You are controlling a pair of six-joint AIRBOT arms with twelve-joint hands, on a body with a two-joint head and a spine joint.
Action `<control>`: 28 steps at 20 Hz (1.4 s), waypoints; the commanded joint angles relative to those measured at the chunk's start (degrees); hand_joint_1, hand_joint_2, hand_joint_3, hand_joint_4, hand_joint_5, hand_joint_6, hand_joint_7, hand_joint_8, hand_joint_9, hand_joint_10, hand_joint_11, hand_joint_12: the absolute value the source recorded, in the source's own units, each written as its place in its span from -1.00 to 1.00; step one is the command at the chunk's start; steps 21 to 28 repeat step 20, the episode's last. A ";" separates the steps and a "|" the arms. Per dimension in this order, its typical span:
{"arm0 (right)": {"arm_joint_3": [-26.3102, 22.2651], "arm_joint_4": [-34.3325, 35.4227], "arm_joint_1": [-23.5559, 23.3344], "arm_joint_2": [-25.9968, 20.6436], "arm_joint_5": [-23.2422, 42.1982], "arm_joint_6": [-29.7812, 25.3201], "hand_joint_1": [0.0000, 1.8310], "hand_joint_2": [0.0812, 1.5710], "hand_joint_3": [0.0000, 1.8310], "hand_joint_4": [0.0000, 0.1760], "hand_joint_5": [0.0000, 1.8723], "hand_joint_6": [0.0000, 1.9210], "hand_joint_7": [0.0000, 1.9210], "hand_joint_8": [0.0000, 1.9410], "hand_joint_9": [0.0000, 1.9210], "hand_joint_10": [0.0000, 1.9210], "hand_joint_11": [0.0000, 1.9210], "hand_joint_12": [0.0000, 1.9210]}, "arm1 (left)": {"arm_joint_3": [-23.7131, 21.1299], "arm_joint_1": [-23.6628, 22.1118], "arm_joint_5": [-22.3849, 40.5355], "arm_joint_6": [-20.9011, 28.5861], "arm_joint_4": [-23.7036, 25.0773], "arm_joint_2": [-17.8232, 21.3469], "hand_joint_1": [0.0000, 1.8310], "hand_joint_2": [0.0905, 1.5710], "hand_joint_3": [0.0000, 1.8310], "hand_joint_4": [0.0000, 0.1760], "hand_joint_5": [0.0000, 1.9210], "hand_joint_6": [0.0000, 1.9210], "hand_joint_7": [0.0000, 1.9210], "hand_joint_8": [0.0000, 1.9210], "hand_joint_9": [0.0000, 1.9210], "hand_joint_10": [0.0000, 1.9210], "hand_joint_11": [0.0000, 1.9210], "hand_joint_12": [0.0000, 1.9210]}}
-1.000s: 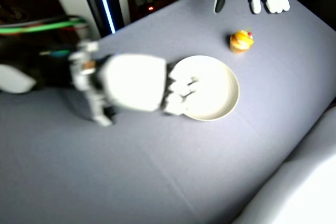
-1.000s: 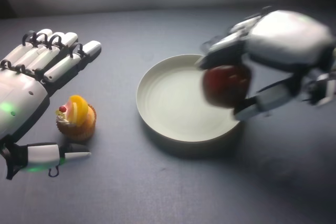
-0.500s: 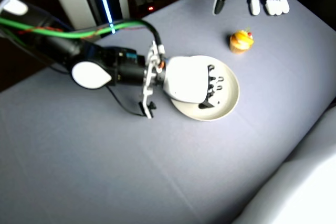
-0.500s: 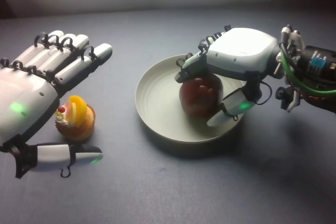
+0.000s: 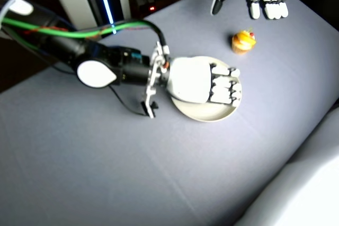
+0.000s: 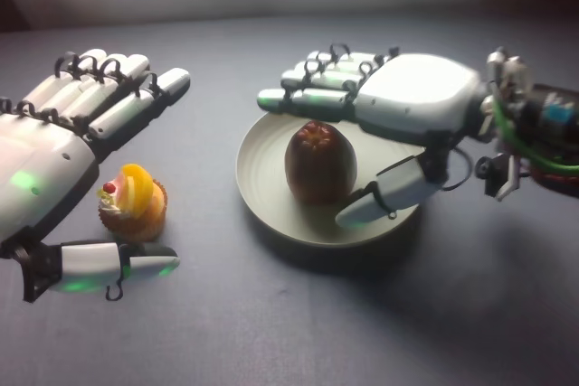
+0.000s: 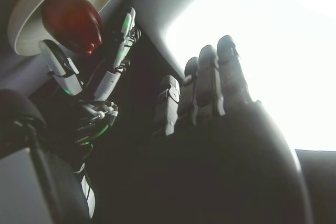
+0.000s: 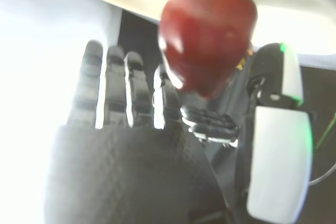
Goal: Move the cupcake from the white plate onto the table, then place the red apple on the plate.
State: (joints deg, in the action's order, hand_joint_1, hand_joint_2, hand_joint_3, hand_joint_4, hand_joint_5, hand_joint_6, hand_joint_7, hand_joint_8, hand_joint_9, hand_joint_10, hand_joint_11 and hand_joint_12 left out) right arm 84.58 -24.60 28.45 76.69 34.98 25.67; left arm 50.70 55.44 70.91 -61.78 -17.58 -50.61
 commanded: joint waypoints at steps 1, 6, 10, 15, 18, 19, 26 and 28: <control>-0.43 4.01 -0.66 -2.64 9.98 0.19 -0.27 0.12 -1.00 1.00 -1.00 -1.00 -1.00 -1.00 -1.00 -1.00 -1.00 -1.00 | 0.09 0.09 8.25 0.70 0.70 0.49 -0.17 0.02 -1.00 1.00 -1.00 -1.00 -1.00 -1.00 -1.00 -1.00 -1.00 -1.00; -9.03 13.41 6.54 -13.33 24.35 4.29 -0.43 0.07 -1.00 1.00 -1.00 -1.00 -1.00 -1.00 -1.00 -1.00 -1.00 -1.00 | -0.90 1.70 12.63 3.43 0.99 1.73 -0.16 -0.01 -1.00 1.00 -1.00 -1.00 -1.00 -1.00 -1.00 -1.00 -1.00 -1.00; -14.10 22.07 16.49 -17.66 39.32 4.26 -0.33 0.18 -0.97 1.00 -1.00 -1.00 -1.00 -1.00 -1.00 -1.00 -1.00 -1.00 | -1.07 2.78 16.62 6.20 1.33 2.22 -0.17 -0.02 -1.00 0.75 -1.00 -1.00 -1.00 -1.00 -1.00 -1.00 -1.00 -1.00; -18.63 27.68 25.71 -21.13 55.89 2.10 -0.17 0.42 -0.99 -0.23 -0.61 -0.97 -1.00 -1.00 -1.00 -1.00 -1.00 -1.00 | -1.26 3.51 22.84 10.27 3.05 2.83 -0.39 0.18 -0.98 1.00 -1.00 -1.00 -1.00 -1.00 -1.00 -1.00 -0.96 -0.98; -19.22 28.47 26.91 -21.61 59.15 1.72 -0.37 0.46 -0.99 0.00 -0.88 -0.97 -0.93 -0.99 -0.95 -0.99 -0.95 -0.98 | -1.28 3.51 23.88 10.96 3.58 2.88 -0.09 0.29 -1.00 0.37 -0.77 -0.98 -1.00 -1.00 -1.00 -1.00 -1.00 -1.00; -19.73 29.02 27.85 -22.01 61.49 1.67 -0.58 0.50 -0.98 -0.14 -0.85 -0.97 -0.99 -1.00 -0.99 -1.00 -0.98 -0.99 | -1.30 3.50 24.56 11.26 3.87 2.92 -0.38 0.38 -0.99 -0.01 -0.49 -0.96 -0.95 -1.00 -0.99 -1.00 -0.97 -0.99; -20.39 29.72 28.91 -22.45 65.29 1.80 -0.65 0.49 -0.99 0.10 -0.78 -0.98 -1.00 -1.00 -1.00 -1.00 -1.00 -1.00 | -1.34 3.50 25.92 11.62 4.28 3.01 -0.63 0.49 -0.99 0.28 -0.35 -0.96 -0.88 -0.99 -0.96 -1.00 -1.00 -1.00; -20.39 29.72 28.91 -22.45 65.29 1.80 -0.65 0.49 -0.99 0.10 -0.78 -0.98 -1.00 -1.00 -1.00 -1.00 -1.00 -1.00 | -1.34 3.50 25.92 11.62 4.28 3.01 -0.63 0.49 -0.99 0.28 -0.35 -0.96 -0.88 -0.99 -0.96 -1.00 -1.00 -1.00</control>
